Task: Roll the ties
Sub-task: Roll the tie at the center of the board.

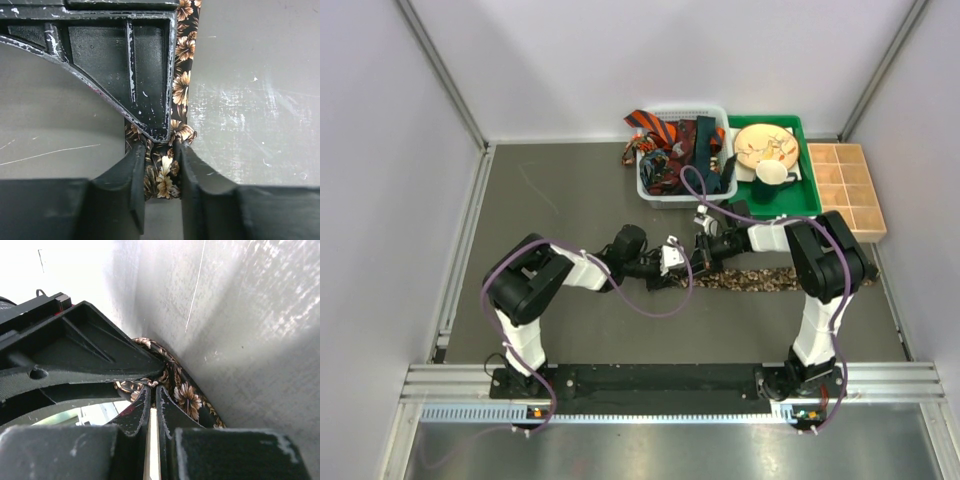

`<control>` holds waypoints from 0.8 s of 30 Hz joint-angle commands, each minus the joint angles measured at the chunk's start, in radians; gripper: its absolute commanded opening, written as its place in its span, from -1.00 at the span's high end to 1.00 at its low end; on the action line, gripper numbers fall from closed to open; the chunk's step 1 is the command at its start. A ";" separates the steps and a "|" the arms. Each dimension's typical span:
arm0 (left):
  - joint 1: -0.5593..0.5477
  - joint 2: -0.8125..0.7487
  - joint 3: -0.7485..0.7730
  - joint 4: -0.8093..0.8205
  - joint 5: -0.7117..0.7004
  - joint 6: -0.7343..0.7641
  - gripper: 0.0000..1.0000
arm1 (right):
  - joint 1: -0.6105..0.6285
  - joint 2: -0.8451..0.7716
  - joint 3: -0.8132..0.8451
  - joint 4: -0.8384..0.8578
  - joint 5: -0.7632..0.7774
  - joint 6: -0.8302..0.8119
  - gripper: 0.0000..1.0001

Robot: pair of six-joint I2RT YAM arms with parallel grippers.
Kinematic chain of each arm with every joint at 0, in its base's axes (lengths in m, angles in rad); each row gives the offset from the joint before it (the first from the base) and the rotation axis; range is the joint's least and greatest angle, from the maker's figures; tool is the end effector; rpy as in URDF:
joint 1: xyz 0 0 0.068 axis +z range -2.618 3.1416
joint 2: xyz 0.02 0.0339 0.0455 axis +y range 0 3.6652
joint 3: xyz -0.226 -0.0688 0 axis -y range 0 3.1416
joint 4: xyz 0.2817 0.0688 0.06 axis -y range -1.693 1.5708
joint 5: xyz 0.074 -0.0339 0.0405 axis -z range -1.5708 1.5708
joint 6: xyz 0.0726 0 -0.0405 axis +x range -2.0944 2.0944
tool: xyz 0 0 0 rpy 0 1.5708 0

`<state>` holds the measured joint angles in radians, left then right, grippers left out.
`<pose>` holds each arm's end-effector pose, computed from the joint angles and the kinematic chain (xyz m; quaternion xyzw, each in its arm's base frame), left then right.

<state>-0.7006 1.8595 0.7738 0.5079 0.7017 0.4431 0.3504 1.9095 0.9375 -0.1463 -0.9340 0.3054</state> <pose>0.2581 -0.2790 0.0382 0.5845 0.6057 -0.3571 0.4048 0.3131 0.1766 0.0224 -0.1205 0.8677 0.4799 0.0483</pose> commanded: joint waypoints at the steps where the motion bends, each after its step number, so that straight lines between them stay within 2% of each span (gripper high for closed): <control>1: -0.004 -0.023 -0.011 -0.080 -0.056 0.042 0.60 | 0.013 -0.029 0.035 -0.100 0.028 -0.061 0.98; 5: -0.002 -0.037 -0.027 -0.129 -0.057 0.075 0.73 | -0.007 -0.139 0.075 -0.182 0.024 -0.089 0.83; 8: -0.002 -0.042 -0.033 -0.147 -0.050 0.092 0.77 | -0.039 -0.155 0.081 -0.222 0.053 -0.098 0.78; 18: 0.000 -0.042 -0.019 -0.163 -0.045 0.095 0.80 | -0.027 -0.058 0.053 -0.254 0.234 -0.163 0.78; 24: 0.015 -0.046 0.019 -0.131 -0.045 -0.027 0.78 | -0.016 -0.027 0.058 -0.274 0.303 -0.175 0.82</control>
<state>-0.7048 1.8278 0.7750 0.4397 0.6762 0.4969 0.3161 1.8496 0.9840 -0.3859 -0.7490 0.1791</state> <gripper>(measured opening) 0.307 0.091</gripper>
